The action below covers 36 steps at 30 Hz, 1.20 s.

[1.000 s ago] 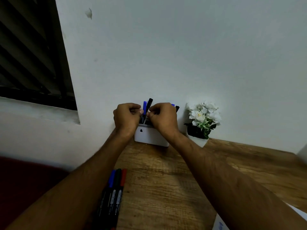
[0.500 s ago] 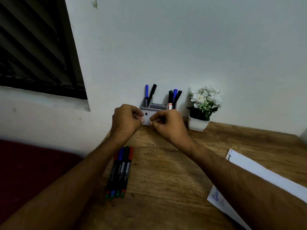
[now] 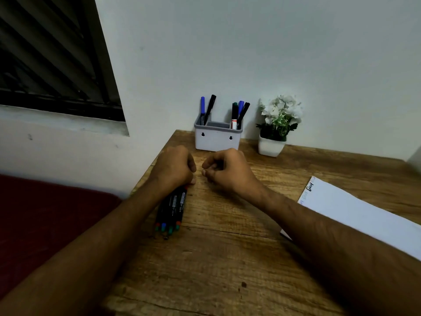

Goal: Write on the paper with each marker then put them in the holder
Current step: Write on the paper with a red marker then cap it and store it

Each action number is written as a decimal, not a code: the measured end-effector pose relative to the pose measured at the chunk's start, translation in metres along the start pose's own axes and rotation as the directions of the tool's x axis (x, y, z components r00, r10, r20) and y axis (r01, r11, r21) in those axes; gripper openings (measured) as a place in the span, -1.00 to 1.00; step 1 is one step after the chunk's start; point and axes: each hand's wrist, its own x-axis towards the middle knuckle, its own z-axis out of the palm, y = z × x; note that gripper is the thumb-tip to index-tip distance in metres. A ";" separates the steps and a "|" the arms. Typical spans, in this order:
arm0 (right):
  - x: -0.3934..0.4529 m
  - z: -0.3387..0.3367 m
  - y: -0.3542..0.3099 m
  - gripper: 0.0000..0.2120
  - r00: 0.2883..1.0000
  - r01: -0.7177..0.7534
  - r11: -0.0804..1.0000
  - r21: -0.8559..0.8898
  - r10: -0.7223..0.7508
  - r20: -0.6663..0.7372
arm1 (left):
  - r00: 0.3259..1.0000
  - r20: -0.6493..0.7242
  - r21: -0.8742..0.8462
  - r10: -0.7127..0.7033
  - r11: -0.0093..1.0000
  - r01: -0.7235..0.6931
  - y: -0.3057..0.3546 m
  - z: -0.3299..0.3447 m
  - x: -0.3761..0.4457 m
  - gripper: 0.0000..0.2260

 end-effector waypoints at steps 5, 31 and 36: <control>-0.002 -0.004 0.002 -0.94 0.999 -0.042 0.999 0.034 0.042 0.005 | 0.994 -0.112 -0.053 0.011 0.998 -0.017 0.011 0.006 0.003 -0.85; -0.058 -0.082 0.031 -0.76 0.855 -0.503 0.725 0.471 0.499 0.144 | 0.883 0.366 -0.923 -0.294 -0.231 0.306 0.102 0.037 0.036 -0.82; -0.079 -0.099 0.054 -0.80 0.868 -0.464 0.746 0.479 0.492 0.075 | 0.981 0.038 -0.830 -0.188 0.540 0.136 0.101 0.037 0.047 -0.90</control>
